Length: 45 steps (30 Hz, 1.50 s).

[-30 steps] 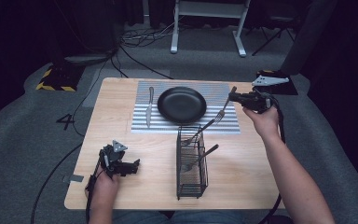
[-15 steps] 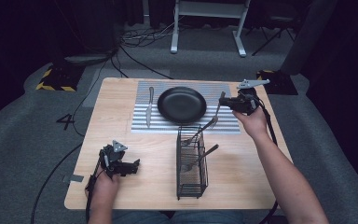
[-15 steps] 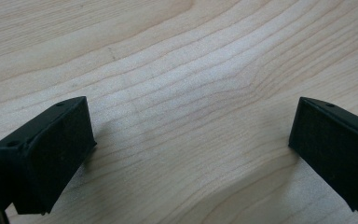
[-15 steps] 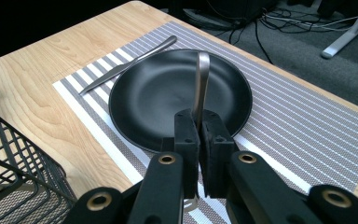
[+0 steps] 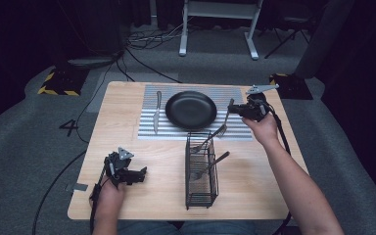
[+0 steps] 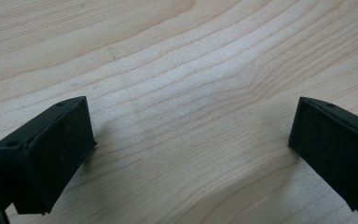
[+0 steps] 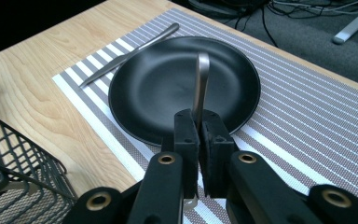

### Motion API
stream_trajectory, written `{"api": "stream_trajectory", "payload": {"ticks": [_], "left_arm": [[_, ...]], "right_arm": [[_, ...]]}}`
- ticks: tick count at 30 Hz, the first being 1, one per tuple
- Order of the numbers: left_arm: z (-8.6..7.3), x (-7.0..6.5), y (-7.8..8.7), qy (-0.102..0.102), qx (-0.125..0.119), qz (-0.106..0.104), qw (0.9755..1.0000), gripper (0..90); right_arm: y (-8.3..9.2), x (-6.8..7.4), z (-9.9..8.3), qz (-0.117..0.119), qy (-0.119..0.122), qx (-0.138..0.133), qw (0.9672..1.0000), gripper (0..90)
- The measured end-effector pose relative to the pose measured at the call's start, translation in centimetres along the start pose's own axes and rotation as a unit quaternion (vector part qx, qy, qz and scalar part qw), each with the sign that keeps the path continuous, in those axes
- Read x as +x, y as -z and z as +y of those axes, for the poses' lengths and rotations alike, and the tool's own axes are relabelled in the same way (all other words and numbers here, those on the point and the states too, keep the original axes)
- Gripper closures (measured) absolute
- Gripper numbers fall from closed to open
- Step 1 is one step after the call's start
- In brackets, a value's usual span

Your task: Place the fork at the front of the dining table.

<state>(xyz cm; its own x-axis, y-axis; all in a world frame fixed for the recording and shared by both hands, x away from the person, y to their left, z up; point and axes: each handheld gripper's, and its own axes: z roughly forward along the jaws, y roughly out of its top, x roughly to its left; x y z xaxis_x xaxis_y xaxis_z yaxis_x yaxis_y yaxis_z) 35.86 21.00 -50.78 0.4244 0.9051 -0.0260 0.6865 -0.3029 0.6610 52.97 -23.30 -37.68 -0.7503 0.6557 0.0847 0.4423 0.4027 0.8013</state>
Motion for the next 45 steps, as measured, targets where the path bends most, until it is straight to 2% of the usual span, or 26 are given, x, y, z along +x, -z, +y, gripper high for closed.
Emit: {"api": "stream_trajectory", "payload": {"ticks": [3,10,11,17,19,20,32,34,45], "left_arm": [[0.0,0.0,0.0,0.000,0.000,0.000,1.0000,0.0],[0.0,0.0,0.0,0.000,0.000,0.000,1.0000,0.0],[0.0,0.0,0.0,0.000,0.000,0.000,1.0000,0.0],[0.0,0.0,0.0,0.000,0.000,0.000,1.0000,0.0],[0.0,0.0,0.0,0.000,0.000,0.000,1.0000,0.0],[0.0,0.0,0.0,0.000,0.000,0.000,1.0000,0.0],[0.0,0.0,0.0,0.000,0.000,0.000,1.0000,0.0],[0.0,0.0,0.0,0.000,0.000,0.000,1.0000,0.0],[0.0,0.0,0.0,0.000,0.000,0.000,1.0000,0.0]], "right_arm": [[-0.1,-0.1,-0.1,0.000,-0.001,0.000,1.0000,86.2],[-0.2,-0.8,-0.2,-0.016,-0.005,0.001,0.9999,83.7],[-0.3,-1.0,-0.2,-0.027,-0.003,0.004,0.9996,82.3],[-0.3,-1.9,-0.8,-0.045,-0.015,0.011,0.9988,79.1],[-0.3,-2.1,-1.3,-0.071,-0.014,0.022,0.9971,76.9],[-0.4,-2.3,-1.5,-0.076,-0.015,0.025,0.9966,76.5],[-0.3,-4.5,-3.1,-0.075,-0.062,0.029,0.9948,75.1],[-0.4,-5.0,-3.6,-0.072,-0.077,0.029,0.9940,75.0],[-1.0,-6.0,-4.9,-0.091,-0.082,0.048,0.9913,76.3]]}}
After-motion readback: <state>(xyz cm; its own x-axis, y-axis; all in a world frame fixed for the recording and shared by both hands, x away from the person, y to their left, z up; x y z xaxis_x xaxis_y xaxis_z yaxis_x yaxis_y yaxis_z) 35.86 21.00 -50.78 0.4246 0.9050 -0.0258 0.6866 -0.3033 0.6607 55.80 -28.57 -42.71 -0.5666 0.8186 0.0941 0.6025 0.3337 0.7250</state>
